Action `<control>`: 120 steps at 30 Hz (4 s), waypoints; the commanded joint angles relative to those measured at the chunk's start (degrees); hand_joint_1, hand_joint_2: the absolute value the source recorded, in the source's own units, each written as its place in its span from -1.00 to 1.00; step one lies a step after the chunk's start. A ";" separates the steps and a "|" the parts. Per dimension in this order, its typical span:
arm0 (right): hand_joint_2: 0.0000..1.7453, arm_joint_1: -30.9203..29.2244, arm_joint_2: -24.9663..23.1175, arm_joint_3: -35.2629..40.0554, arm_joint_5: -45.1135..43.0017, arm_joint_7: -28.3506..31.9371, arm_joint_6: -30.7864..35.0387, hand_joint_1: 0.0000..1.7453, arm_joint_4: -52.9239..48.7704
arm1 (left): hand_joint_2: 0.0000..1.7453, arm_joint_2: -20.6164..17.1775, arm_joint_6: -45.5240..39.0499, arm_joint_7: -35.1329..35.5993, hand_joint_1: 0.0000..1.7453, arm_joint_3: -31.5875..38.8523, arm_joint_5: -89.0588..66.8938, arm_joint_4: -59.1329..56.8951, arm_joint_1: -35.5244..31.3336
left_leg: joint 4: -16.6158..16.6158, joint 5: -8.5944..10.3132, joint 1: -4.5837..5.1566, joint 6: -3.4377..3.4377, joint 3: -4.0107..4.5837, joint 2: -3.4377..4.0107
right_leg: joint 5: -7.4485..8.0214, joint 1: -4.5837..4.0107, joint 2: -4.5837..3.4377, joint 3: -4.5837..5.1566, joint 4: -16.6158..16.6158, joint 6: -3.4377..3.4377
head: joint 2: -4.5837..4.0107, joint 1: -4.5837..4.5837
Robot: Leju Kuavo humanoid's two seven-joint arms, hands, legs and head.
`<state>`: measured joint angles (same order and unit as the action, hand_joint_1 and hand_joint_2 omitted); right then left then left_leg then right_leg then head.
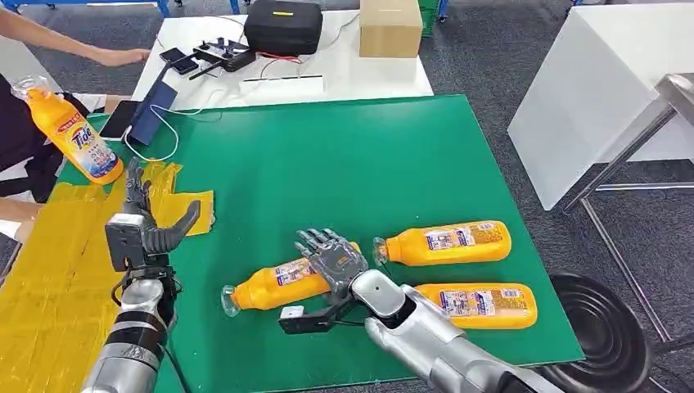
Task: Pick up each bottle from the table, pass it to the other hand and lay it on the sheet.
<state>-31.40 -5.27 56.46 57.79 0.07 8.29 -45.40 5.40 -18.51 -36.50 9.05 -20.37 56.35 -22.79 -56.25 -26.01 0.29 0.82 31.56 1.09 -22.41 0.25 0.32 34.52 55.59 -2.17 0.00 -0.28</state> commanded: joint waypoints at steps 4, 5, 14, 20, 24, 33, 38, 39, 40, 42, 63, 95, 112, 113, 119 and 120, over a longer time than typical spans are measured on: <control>-1.00 -3.35 -2.11 -1.65 2.10 -1.95 0.08 -1.00 8.36 | 1.00 0.70 0.70 0.60 -1.00 0.50 -0.32 -0.40 -0.68 | 0.00 -0.02 0.00 -0.03 -0.06 -0.06 | -0.03 0.01 0.00 -0.06 0.00 0.00 | 0.00 0.00; -1.00 -3.38 -2.42 -2.07 2.81 -2.46 0.36 -1.00 9.16 | 1.00 0.76 0.74 0.72 -1.00 0.50 -0.40 -0.29 -0.52 | -0.05 -0.09 -0.05 -0.06 -0.19 -0.11 | -0.09 -0.04 0.00 -0.21 0.02 0.02 | 0.02 0.00; 1.00 -5.09 -3.89 -4.43 5.18 -4.01 -4.60 0.50 17.96 | 1.00 1.16 1.20 1.03 -1.00 -0.06 -0.68 -1.42 -0.93 | -0.05 -0.08 -0.06 -0.05 -0.19 -0.20 | -0.10 -0.04 0.09 -0.25 0.01 0.02 | 0.00 0.00; 1.00 -5.72 -4.65 -5.75 3.93 -2.22 -4.27 0.90 21.11 | 1.00 1.30 1.05 0.73 -1.00 -0.75 -0.64 -3.05 -2.02 | -0.02 0.00 -0.05 -0.05 -0.21 -0.24 | -0.04 -0.04 0.16 -0.24 -0.03 0.01 | 0.02 0.00; 1.00 -5.69 -4.81 -5.86 3.85 -2.25 -4.34 0.86 21.15 | 1.00 1.25 1.07 0.72 -1.00 -0.80 -0.63 -3.08 -2.01 | 0.02 0.02 -0.01 -0.03 -0.35 -0.18 | -0.03 0.00 0.13 -0.37 -0.05 0.00 | 0.00 0.02; 1.00 -5.75 -4.96 -6.50 3.64 -1.85 -3.84 0.80 21.59 | 1.00 1.16 0.02 0.80 -1.00 -1.35 -1.33 -3.21 -2.14 | 0.02 0.01 -0.03 -0.05 -0.49 -0.23 | -0.05 -0.02 0.17 -0.53 -0.07 0.01 | 0.00 0.00; 1.00 -3.39 -5.62 -12.65 0.72 -0.86 7.82 1.00 15.95 | 1.00 1.30 1.15 1.10 -1.00 -1.78 -1.15 -1.48 -1.60 | 0.01 0.00 -0.04 -0.05 -0.49 -0.21 | -0.04 -0.03 0.14 -0.53 -0.06 0.01 | 0.00 0.00; 1.00 -1.70 -5.70 -15.44 -0.11 0.50 10.94 1.00 12.21 | 1.00 1.49 1.73 1.39 -1.00 -2.01 -1.12 -0.22 -1.09 | -0.03 -0.03 -0.08 -0.07 -0.50 -0.31 | -0.08 -0.07 0.21 -0.58 -0.05 0.03 | 0.00 0.00; 1.00 -0.23 -5.61 -17.45 -0.63 1.41 12.66 1.00 8.85 | 1.00 1.59 1.85 1.70 -1.00 -2.30 -1.32 0.65 -0.74 | -0.02 -0.01 -0.05 -0.05 -0.45 -0.19 | -0.04 -0.04 0.13 -0.49 -0.05 0.02 | 0.00 0.00; 1.00 3.57 -5.03 -21.39 -1.06 3.33 16.73 1.00 0.51 | 1.00 1.79 2.57 2.21 -1.00 -3.30 -1.43 2.45 0.05 | -0.05 -0.07 -0.08 -0.07 -0.45 -0.20 | -0.09 -0.07 0.11 -0.50 -0.02 0.03 | 0.00 0.00; 1.00 14.11 -7.87 -35.59 -12.05 19.48 28.98 1.00 -17.54 | 1.00 -1.47 26.75 8.79 -1.00 -16.84 3.10 0.83 -1.15 | -0.01 -0.04 -0.01 -0.07 -0.23 -0.30 | -0.08 0.00 0.19 -0.29 -0.01 0.03 | 0.00 0.02; 1.00 13.07 -13.45 -17.08 -19.23 26.16 11.17 1.00 -5.02 | 1.00 -3.43 39.92 7.20 -1.00 -23.84 18.84 3.88 -0.26 | -0.01 -0.07 -0.10 -0.08 -0.23 -0.19 | -0.06 -0.08 0.08 -0.26 -0.02 0.04 | 0.00 0.00; 1.00 12.41 -12.85 -13.73 -17.87 24.29 13.52 1.00 -2.00 | 1.00 -2.71 38.74 6.80 -1.00 -23.92 17.84 4.62 -0.09 | 0.00 -0.09 -0.10 -0.11 -0.31 -0.37 | -0.14 -0.09 0.24 -0.38 -0.04 0.05 | 0.00 0.02; 1.00 12.41 -12.85 -13.73 -17.87 24.29 13.52 1.00 -2.00 | 1.00 -2.71 38.74 6.80 -1.00 -23.92 17.84 4.62 -0.09 | 0.00 -0.09 -0.10 -0.11 -0.31 -0.37 | -0.14 -0.09 0.24 -0.38 -0.04 0.05 | 0.00 0.02; 1.00 12.35 -12.84 -13.63 -17.66 24.05 13.63 1.00 -1.71 | 1.00 -2.51 38.59 6.86 -1.00 -23.81 17.77 5.02 -0.04 | 0.00 -0.03 -0.08 -0.07 -0.17 -0.35 | -0.08 -0.07 0.26 -0.24 -0.05 0.03 | 0.00 0.02; 1.00 12.39 -12.87 -13.51 -17.30 23.71 13.93 1.00 -1.52 | 1.00 -2.19 38.19 6.84 -1.00 -23.48 17.77 5.53 0.18 | -0.02 -0.06 -0.10 -0.08 -0.22 -0.39 | -0.12 -0.09 0.28 -0.30 -0.04 0.04 | 0.00 0.00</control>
<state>-19.08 -18.58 36.35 38.60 23.28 22.18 -51.89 1.99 21.22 -30.60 -12.96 -2.34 63.84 -18.56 -56.25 -26.00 0.29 0.80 31.49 0.97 -22.42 0.25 0.43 34.48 55.59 -2.16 0.00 -0.28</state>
